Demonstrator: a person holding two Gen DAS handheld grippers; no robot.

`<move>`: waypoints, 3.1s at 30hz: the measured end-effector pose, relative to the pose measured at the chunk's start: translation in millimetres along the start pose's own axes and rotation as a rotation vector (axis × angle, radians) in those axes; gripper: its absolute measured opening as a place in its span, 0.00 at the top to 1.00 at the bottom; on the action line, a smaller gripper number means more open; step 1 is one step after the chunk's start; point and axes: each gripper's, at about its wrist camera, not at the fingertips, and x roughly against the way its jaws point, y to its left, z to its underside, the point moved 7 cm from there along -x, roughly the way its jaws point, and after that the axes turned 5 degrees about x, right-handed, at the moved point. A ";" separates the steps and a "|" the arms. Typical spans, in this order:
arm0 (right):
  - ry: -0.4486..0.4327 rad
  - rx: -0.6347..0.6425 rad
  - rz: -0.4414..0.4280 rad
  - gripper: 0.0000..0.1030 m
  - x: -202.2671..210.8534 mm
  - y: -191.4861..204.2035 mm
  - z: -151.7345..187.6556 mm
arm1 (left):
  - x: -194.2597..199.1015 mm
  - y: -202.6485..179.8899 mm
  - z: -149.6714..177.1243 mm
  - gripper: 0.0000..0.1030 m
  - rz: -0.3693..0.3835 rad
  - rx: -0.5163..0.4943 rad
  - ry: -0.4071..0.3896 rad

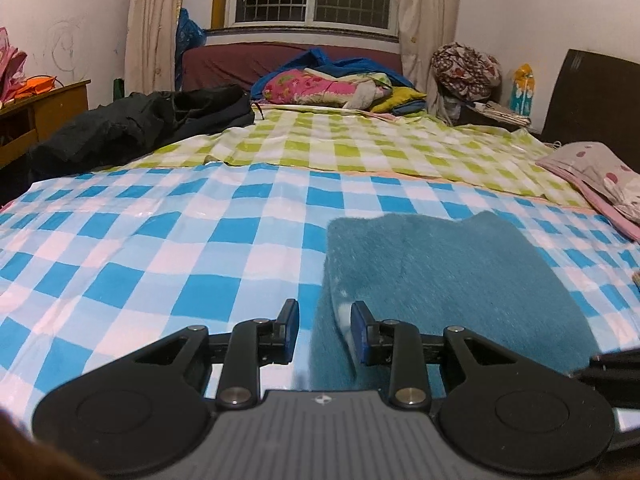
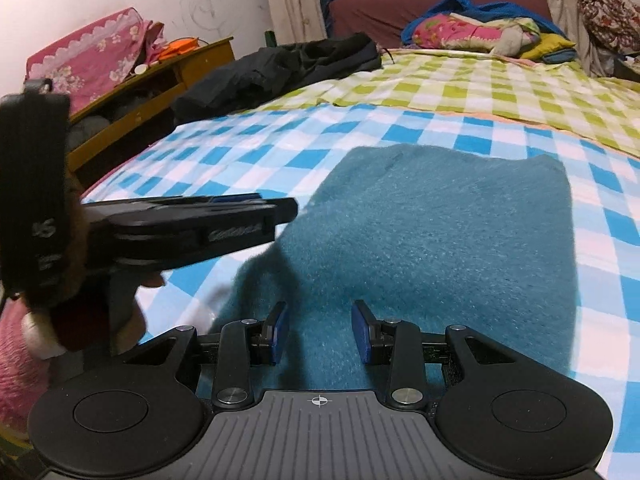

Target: Fold small clothes

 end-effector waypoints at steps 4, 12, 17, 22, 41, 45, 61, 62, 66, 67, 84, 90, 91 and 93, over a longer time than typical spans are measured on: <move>-0.008 0.016 0.018 0.67 7.1 2.8 0.5 | 6.0 -3.5 5.9 0.65 -0.002 -0.010 -0.002; -0.015 0.024 0.053 0.67 14.6 -1.8 0.8 | 18.0 -3.9 7.2 0.65 0.006 0.008 -0.026; -0.009 0.024 0.061 0.67 14.5 -3.4 2.5 | 19.7 -13.0 11.1 0.65 0.015 -0.030 -0.023; -0.004 0.028 0.070 0.67 14.1 -4.8 4.3 | 10.5 -14.6 18.9 0.64 -0.027 -0.078 -0.003; -0.081 -0.134 0.199 0.57 55.7 -78.3 11.0 | 37.5 15.4 16.8 0.69 -0.016 0.069 -0.024; -0.107 -0.173 0.240 0.45 59.3 -98.3 10.8 | 38.5 -14.3 12.3 0.62 0.099 0.039 -0.016; -0.065 -0.348 0.094 0.28 14.7 -117.6 13.3 | -10.2 5.8 30.9 0.38 0.150 0.077 0.058; -0.068 -0.345 0.088 0.28 14.3 -115.7 9.9 | -11.3 6.5 30.2 0.38 0.147 0.071 0.053; -0.055 -0.318 0.120 0.26 -3.3 -116.2 2.6 | -18.9 8.9 29.6 0.37 0.158 0.071 0.046; -0.054 -0.317 0.125 0.25 -7.6 -116.3 1.3 | -20.5 11.0 28.2 0.37 0.157 0.075 0.043; -0.066 -0.250 0.188 0.27 4.3 -100.6 -9.7 | 3.1 3.9 27.8 0.39 0.019 -0.002 0.039; -0.050 -0.222 0.211 0.27 16.9 -92.4 3.2 | 3.1 3.0 35.6 0.38 -0.039 -0.039 0.080; -0.024 -0.215 0.210 0.28 13.4 -90.6 7.9 | 3.6 3.0 34.9 0.38 -0.045 -0.032 0.084; 0.005 -0.202 0.224 0.30 10.6 -87.6 15.9 | 6.1 2.3 34.0 0.38 -0.054 -0.023 0.095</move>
